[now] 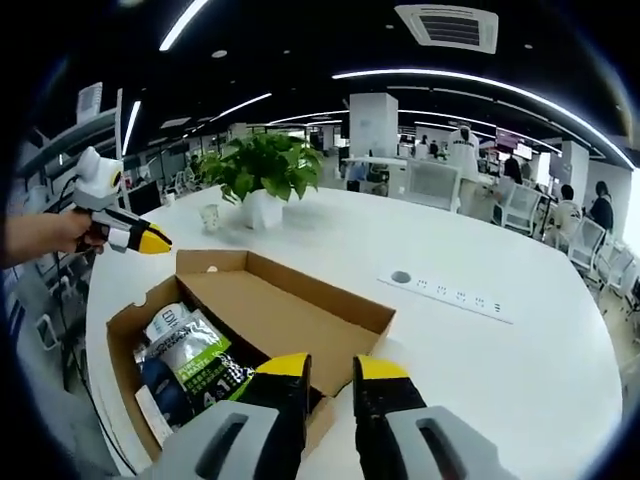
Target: Operate the shoe box by opening the lid, removing the specified soft item, and placing it in the target area until the item is outside and the box remains undamaged.
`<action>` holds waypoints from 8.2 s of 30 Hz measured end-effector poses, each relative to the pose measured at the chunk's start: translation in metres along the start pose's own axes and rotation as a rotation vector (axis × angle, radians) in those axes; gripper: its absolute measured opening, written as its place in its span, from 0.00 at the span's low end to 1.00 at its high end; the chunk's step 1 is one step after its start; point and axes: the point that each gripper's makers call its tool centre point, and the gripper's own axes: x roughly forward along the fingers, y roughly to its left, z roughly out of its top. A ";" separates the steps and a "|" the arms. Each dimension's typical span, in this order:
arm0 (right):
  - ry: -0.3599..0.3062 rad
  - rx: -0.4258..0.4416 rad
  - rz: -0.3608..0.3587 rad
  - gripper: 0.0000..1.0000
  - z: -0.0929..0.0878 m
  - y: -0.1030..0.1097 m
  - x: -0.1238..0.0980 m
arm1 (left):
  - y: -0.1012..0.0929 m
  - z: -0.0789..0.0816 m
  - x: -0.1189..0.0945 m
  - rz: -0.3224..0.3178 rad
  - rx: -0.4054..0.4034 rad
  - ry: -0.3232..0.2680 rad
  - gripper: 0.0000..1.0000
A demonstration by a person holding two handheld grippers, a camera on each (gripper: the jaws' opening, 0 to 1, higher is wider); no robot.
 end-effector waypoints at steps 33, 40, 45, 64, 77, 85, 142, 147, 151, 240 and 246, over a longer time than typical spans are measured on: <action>0.074 -0.054 0.120 0.22 -0.022 0.043 0.005 | -0.075 -0.058 -0.024 -0.137 -0.040 0.088 0.27; 0.099 -0.069 0.139 0.23 -0.029 0.048 0.011 | -0.082 -0.067 -0.020 -0.164 -0.062 0.107 0.28; 0.125 -0.077 0.151 0.25 -0.034 0.050 0.017 | -0.086 -0.074 -0.019 -0.175 -0.075 0.121 0.29; 0.199 -0.113 0.193 0.26 -0.046 0.060 0.035 | -0.096 -0.099 -0.012 -0.203 -0.126 0.188 0.28; 0.289 -0.102 0.197 0.26 -0.055 0.063 0.045 | -0.108 -0.109 -0.001 -0.249 -0.251 0.223 0.22; 0.315 -0.111 0.177 0.26 -0.056 0.062 0.046 | -0.109 -0.104 0.002 -0.255 -0.247 0.199 0.14; 0.153 0.099 0.216 0.00 -0.012 0.063 0.028 | -0.109 -0.090 -0.011 -0.257 -0.219 0.209 0.00; 0.139 0.100 0.213 0.00 -0.005 0.061 0.022 | -0.110 -0.084 -0.014 -0.257 -0.205 0.199 0.00; 0.130 0.103 0.211 0.00 0.000 0.061 0.016 | -0.112 -0.078 -0.018 -0.260 -0.193 0.193 0.00; 0.104 0.215 -0.030 0.00 -0.036 -0.100 -0.099 | -0.297 -0.019 0.021 -0.490 -0.050 0.251 0.00; 0.107 0.225 -0.043 0.00 -0.043 -0.109 -0.101 | -0.306 -0.018 0.027 -0.493 -0.046 0.266 0.00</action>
